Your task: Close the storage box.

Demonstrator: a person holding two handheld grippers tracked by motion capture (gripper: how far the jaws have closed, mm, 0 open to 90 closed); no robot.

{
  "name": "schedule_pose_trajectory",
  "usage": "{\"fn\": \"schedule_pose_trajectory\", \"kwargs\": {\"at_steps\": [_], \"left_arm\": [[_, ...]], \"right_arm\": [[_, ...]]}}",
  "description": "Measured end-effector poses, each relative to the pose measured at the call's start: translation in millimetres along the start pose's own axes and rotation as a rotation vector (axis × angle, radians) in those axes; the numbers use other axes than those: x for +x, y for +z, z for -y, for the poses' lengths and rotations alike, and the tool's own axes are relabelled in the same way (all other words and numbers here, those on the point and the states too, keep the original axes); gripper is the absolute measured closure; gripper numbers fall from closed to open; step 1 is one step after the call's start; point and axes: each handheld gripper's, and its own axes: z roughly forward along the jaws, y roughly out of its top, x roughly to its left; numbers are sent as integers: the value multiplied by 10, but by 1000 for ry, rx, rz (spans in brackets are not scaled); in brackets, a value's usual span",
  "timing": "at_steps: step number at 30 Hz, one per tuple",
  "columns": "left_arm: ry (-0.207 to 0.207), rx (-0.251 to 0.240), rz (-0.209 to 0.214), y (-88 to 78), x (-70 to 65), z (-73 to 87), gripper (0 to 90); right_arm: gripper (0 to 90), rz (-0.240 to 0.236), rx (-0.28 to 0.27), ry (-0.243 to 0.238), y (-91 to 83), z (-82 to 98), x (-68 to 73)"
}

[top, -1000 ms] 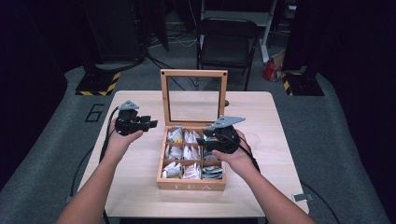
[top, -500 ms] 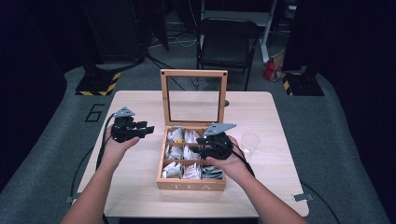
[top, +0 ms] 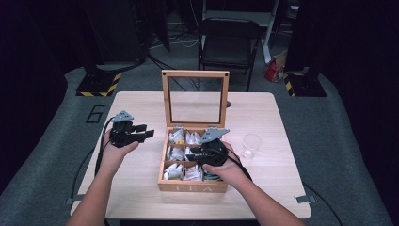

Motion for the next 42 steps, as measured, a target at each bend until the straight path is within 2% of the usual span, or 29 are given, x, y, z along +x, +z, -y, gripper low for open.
{"fn": "schedule_pose_trajectory", "kwargs": {"at_steps": [2,9,14,20,22,28,36,42], "left_arm": [[3,5,-2,-6,-4,18,521],[-5,-3,6,-15,-32,50,518],[-15,-3,8,-16,-42,95,484],[-9,-12,-2,-15,-59,118,448],[-11,-5,7,-18,-58,126,442],[-8,-7,15,-13,-83,127,426],[20,13,13,0,-134,123,479],[18,15,15,-1,-145,123,481]], "right_arm": [[634,-22,6,-2,34,3,29],[604,-17,18,-24,86,5,81],[624,-38,32,-33,130,1,141],[585,-37,38,-49,161,10,180],[586,-35,41,-39,169,19,194],[572,-37,58,-49,216,32,213],[635,-73,70,-76,278,39,236],[649,-84,81,-73,315,28,239]]}}
